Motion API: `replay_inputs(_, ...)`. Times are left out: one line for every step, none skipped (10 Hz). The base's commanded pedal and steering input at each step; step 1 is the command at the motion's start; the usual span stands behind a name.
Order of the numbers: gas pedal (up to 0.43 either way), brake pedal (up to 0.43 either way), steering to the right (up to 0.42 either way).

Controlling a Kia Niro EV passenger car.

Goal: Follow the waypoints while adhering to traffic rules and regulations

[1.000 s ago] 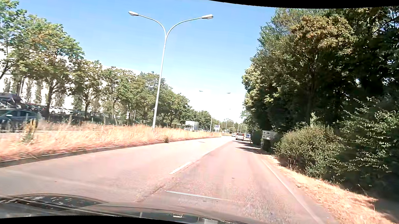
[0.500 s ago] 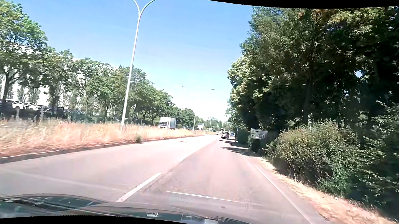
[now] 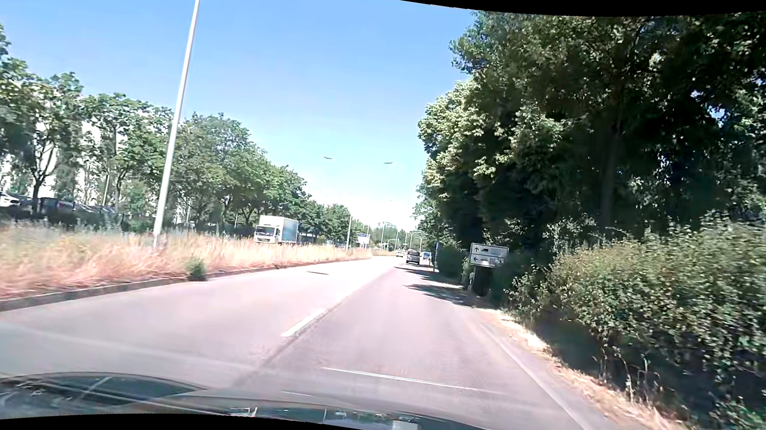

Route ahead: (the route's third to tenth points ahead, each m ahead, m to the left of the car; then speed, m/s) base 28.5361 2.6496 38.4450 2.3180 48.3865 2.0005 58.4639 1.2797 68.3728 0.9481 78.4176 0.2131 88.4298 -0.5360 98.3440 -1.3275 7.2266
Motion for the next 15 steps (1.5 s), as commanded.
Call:
replay_inputs(0.28,0.0,0.043)
replay_inputs(0.28,0.0,0.036)
replay_inputs(0.28,0.0,0.029)
replay_inputs(0.28,0.0,0.019)
replay_inputs(0.28,0.0,0.01)
replay_inputs(0.28,0.0,0.005)
replay_inputs(0.28,0.0,0.005)
replay_inputs(0.28,0.0,0.005)
replay_inputs(0.28,0.0,0.004)
replay_inputs(0.28,0.0,0.003)
replay_inputs(0.28,0.0,0.003)
replay_inputs(0.28,0.0,0.003)
replay_inputs(0.268,0.0,0.003)
replay_inputs(0.268,0.0,0.003)
replay_inputs(0.268,0.0,0.003)
